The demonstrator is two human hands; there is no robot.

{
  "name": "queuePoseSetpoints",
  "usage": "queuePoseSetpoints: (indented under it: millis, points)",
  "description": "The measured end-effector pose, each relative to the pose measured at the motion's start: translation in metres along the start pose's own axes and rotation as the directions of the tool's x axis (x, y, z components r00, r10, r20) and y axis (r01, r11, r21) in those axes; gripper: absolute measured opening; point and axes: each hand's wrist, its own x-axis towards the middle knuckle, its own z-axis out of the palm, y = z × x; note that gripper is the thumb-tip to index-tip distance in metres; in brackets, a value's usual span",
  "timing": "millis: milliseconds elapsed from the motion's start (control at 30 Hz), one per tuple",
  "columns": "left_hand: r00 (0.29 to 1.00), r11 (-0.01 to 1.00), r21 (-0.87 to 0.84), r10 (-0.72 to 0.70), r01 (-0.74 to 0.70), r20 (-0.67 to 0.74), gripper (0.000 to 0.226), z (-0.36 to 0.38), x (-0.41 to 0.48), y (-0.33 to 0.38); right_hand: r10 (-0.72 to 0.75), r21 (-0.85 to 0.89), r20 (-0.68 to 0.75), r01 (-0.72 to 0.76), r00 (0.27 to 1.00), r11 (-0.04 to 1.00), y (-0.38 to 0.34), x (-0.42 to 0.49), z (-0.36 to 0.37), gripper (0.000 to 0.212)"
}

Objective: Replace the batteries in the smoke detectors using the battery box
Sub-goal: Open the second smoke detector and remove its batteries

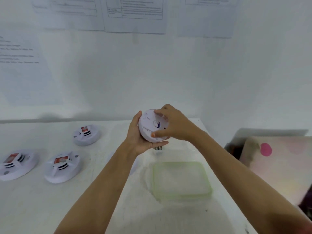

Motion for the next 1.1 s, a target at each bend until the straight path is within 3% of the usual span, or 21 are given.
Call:
queuePoseSetpoints:
  millis: [267, 733, 900, 1100]
  points:
    - [0.995, 0.998, -0.021, -0.058, 0.056, -0.087, 0.052, -0.004, 0.003, -0.002, -0.055, -0.111, 0.024, 0.057, 0.998, 0.992, 0.009, 0.011, 0.005, 0.048]
    - [0.967, 0.972, 0.031, -0.227, 0.232, -0.113, 0.046, -0.022, 0.000, 0.011, -0.127, 0.030, 0.060, 0.126, 0.990, 0.992, 0.011, 0.023, 0.023, 0.047]
    - [0.974, 0.974, 0.013, -0.227, 0.227, -0.024, 0.069, -0.034, 0.001, 0.018, -0.096, 0.106, -0.018, 0.097, 0.995, 0.990, 0.014, 0.027, 0.027, 0.045]
    - [0.986, 0.989, 0.017, -0.150, 0.150, 0.071, 0.062, -0.037, -0.011, 0.019, -0.006, 0.230, -0.060, 0.020, 0.998, 0.973, 0.016, 0.030, 0.034, 0.047]
